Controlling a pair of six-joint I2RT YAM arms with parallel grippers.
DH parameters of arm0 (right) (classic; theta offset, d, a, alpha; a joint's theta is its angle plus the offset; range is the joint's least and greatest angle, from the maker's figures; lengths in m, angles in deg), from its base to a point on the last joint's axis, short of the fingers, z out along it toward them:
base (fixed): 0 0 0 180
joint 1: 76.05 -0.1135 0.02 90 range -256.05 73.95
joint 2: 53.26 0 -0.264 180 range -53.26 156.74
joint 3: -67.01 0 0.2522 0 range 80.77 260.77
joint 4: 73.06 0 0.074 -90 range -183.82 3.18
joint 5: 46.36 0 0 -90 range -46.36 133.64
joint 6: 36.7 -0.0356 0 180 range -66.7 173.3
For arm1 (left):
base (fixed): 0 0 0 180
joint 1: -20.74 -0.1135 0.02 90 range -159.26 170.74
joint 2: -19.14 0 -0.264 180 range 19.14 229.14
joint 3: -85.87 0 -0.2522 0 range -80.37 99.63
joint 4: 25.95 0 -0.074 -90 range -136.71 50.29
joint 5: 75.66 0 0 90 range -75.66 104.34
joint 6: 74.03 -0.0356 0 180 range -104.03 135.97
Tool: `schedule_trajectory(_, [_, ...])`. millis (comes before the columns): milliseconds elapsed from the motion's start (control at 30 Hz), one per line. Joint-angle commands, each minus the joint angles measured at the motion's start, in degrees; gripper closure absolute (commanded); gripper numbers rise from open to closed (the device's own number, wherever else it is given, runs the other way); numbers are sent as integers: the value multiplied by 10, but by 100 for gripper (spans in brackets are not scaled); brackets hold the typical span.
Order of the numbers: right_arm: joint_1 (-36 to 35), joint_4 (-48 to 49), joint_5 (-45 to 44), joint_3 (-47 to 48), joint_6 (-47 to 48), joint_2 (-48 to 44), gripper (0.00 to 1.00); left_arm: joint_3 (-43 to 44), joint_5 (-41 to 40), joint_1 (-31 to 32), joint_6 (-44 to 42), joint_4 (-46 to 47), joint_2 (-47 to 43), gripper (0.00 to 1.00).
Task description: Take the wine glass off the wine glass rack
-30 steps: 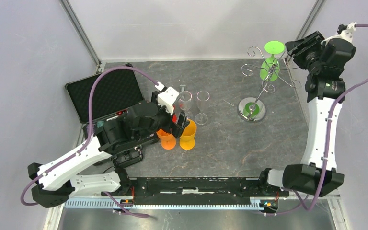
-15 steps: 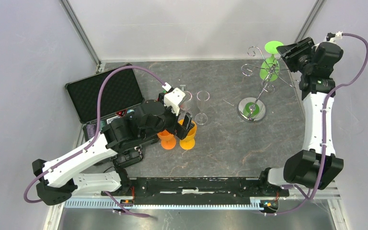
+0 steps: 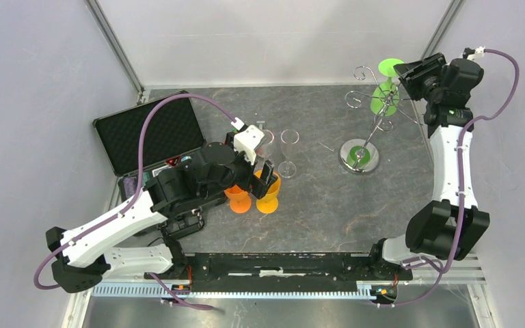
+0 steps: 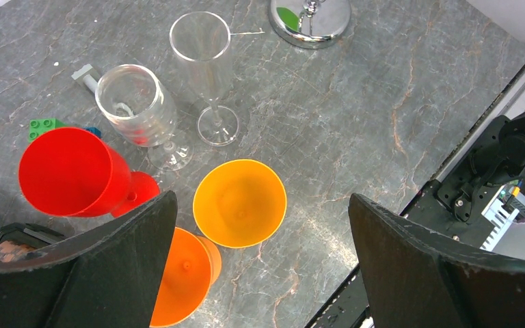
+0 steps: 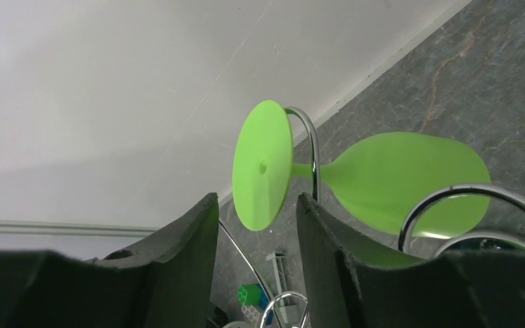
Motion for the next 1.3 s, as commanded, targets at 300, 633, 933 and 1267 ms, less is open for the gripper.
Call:
schedule_trajectory(300, [2,95,-28,-26,-51,13,77,8,-5,2,12,19,-12,0])
schedule_trajectory(633, [2,100,-35,-13,-46,11,100,8,-5,2,12,20,-14,0])
schedule_trajectory(933, [1,195,-69,-71,-55,-22,100,8,-4,2,12,20,-17,0])
schedule_trajectory(1267, [2,211,-104,-101,-48,-68,100,8,-1,1,12,20,-18,0])
